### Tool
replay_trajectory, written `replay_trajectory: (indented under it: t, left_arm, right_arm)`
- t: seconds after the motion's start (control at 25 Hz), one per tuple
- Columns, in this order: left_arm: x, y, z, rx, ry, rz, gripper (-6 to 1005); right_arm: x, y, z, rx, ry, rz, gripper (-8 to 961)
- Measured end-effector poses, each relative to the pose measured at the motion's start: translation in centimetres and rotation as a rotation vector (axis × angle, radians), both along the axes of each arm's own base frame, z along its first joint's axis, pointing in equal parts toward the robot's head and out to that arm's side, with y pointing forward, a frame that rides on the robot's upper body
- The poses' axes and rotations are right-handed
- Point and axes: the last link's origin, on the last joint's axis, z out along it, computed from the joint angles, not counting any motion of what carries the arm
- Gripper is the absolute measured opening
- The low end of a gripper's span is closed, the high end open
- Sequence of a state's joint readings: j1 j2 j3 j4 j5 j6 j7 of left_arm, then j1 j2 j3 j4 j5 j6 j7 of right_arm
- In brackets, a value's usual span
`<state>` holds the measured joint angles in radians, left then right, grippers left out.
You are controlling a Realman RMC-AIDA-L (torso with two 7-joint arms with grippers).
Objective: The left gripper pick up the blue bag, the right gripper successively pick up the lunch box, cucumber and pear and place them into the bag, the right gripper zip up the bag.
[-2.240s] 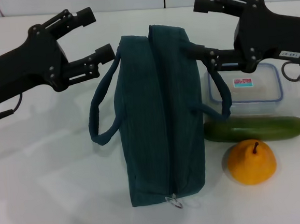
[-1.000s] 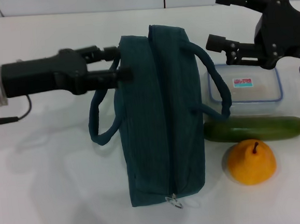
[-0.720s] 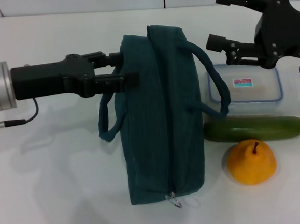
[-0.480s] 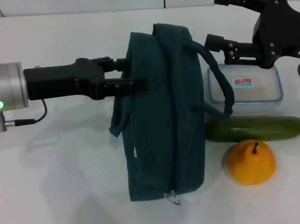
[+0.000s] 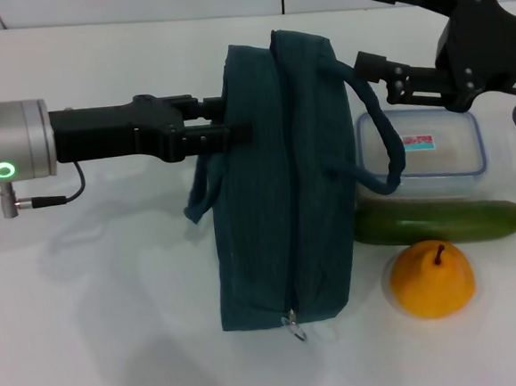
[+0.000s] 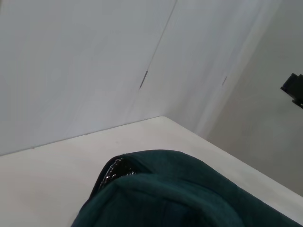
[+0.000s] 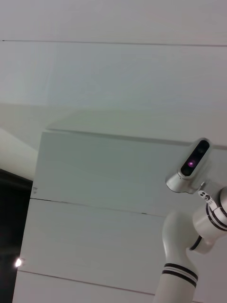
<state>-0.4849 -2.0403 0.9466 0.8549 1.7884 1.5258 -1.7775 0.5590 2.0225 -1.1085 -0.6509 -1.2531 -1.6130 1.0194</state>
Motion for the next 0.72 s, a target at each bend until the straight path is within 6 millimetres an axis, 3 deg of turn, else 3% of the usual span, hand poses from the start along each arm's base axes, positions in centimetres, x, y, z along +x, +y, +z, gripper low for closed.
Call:
replay_trajectory:
  t: [0.4, 0.72]
  left_arm:
    - [-0.4, 0.6, -0.3, 0.033, -0.027, 0.044, 636]
    - [-1.0, 1.4, -0.5, 0.067, -0.017, 0.095, 261]
  right_arm:
    - [0.7, 0.7, -0.1, 0.010, -0.015, -0.064, 821]
    - [2.9, 0.3, -1.1, -0.019, 0.058, -0.197, 821]
